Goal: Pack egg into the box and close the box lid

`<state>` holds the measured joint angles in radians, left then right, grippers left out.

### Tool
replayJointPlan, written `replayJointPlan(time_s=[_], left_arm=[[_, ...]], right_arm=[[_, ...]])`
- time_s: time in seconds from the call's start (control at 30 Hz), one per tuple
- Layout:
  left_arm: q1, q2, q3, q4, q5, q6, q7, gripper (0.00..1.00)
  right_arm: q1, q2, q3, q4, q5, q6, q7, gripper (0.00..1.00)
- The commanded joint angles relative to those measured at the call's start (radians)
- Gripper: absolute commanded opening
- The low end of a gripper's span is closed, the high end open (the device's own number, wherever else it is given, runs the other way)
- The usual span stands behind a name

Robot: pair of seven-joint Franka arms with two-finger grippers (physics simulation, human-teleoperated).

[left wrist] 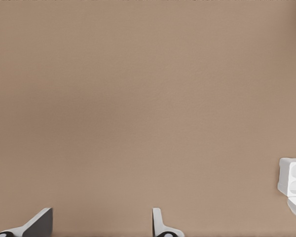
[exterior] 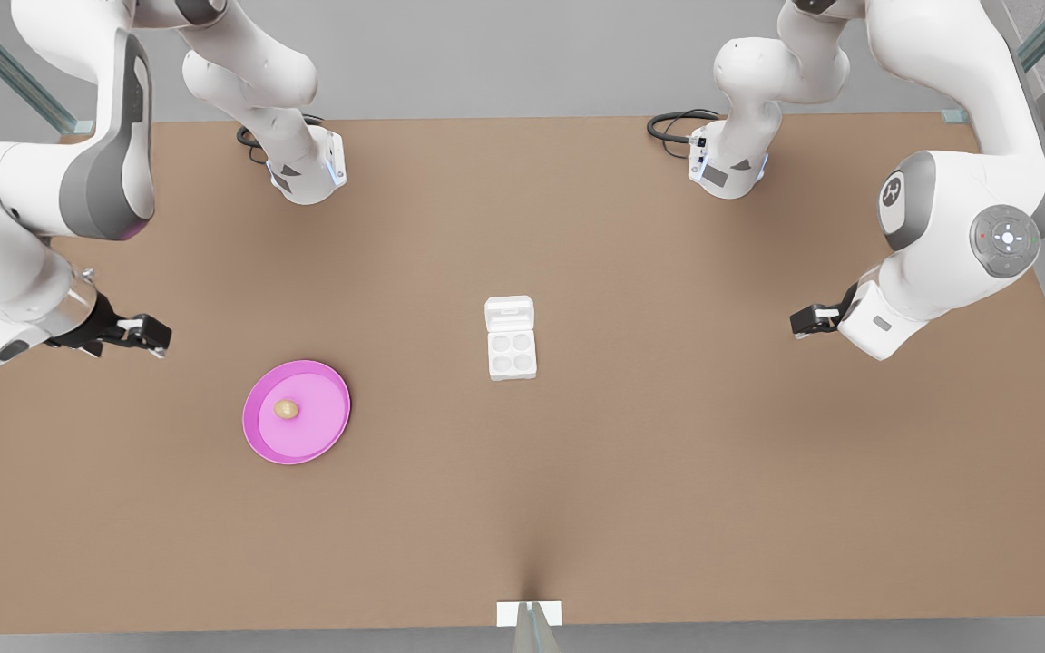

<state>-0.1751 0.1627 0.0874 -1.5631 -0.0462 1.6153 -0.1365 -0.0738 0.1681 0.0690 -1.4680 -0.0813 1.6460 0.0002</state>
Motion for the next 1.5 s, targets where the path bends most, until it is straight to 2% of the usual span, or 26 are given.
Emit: replayJointPlan(time_s=[0.0, 0.03, 0.1, 0.2, 0.3, 0.47, 0.57, 0.8, 0.9, 1.47], left_arm=[[0.0, 0.0, 0.0, 0.0, 0.0, 0.0, 0.0, 1.0], [-0.001, 0.0, 0.0, 0.0, 0.0, 0.0, 0.0, 1.0], [-0.001, 0.001, 0.0, 0.0, 0.0, 0.0, 0.0, 1.0], [-0.004, 0.001, 0.0, 0.0, 0.0, 0.0, 0.0, 1.0], [-0.004, 0.003, 0.0, 0.0, 0.0, 0.0, 0.0, 1.0], [-0.004, 0.0, 0.0, -0.011, 0.0, 0.006, 0.0, 1.0], [-0.004, 0.0, 0.0, -0.011, 0.0, 0.006, 0.0, 1.0], [-0.004, 0.001, 0.0, -0.012, 0.0, 0.006, 0.0, 1.0], [-0.004, 0.001, 0.0, -0.012, 0.0, 0.006, 0.0, 1.0], [-0.004, 0.005, 0.0, -0.012, 0.0, 0.005, 0.0, 1.0]], right_arm=[[0.002, 0.001, 0.0, 0.0, 0.0, 0.0, 0.0, 1.0], [0.0, 0.011, 0.0, -0.006, 0.0, 0.002, -0.008, 1.0], [-0.009, 0.062, 0.0, -0.032, 0.018, 0.058, -0.399, 1.0], [-0.015, 0.036, -0.001, -0.296, -0.003, 0.339, -0.985, 1.0], [-0.017, 0.017, -0.003, -0.5, -0.049, 0.572, -1.126, 1.0], [-0.033, 0.045, -0.003, -0.652, -0.054, 0.725, -1.252, 1.0], [-0.029, 0.091, -0.001, -0.68, -0.087, 0.815, -1.283, 1.0], [0.016, 0.18, 0.012, -0.658, -0.091, 0.88, -1.315, 1.0], [0.057, 0.212, 0.012, -0.652, -0.091, 0.887, -1.315, 1.0], [0.071, 0.381, 0.012, -0.512, -0.091, 0.885, -1.306, 1.0]])
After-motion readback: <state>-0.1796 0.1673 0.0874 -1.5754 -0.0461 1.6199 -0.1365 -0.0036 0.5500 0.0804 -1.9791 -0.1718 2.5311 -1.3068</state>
